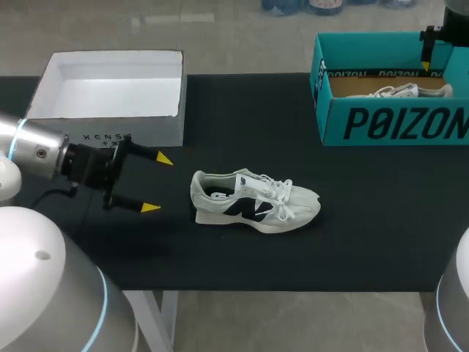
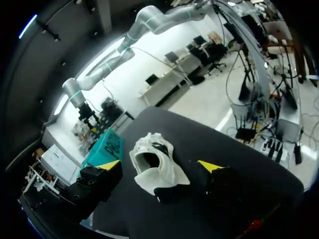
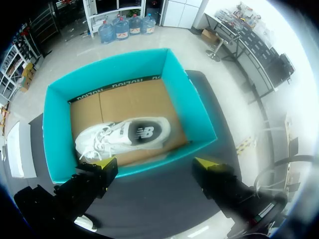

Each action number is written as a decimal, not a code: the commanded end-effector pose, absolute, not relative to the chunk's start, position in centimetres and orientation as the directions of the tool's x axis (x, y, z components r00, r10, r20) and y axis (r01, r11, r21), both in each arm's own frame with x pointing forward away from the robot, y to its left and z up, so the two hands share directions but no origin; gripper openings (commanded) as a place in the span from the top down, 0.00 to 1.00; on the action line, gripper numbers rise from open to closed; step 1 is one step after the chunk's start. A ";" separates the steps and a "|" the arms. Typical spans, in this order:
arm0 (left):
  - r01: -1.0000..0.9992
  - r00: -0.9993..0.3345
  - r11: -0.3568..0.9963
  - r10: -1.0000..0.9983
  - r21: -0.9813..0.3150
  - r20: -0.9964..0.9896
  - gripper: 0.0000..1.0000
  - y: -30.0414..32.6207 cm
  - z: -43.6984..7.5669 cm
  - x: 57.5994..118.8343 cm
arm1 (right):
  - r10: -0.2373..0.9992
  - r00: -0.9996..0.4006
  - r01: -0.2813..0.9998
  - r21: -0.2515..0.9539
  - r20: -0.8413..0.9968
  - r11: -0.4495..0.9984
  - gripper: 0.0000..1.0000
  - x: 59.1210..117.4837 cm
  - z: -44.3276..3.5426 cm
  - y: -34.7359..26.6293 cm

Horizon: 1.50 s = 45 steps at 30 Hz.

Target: Take the shoe out of the shoebox, open the shoe tongue, remove and reinsert the insole, then place the shoe into the shoebox

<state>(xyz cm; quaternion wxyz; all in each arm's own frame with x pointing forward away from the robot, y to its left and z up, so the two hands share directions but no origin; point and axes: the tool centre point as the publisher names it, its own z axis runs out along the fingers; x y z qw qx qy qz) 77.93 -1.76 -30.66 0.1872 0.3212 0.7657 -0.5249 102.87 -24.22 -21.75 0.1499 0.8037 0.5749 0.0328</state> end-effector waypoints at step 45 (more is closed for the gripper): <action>0.664 -0.747 0.231 0.219 -0.711 -0.627 0.00 -1.7 -31.6 76.9 | 0.934 0.337 0.914 0.281 -0.119 -0.294 0.00 102.8 -21.8 -24.2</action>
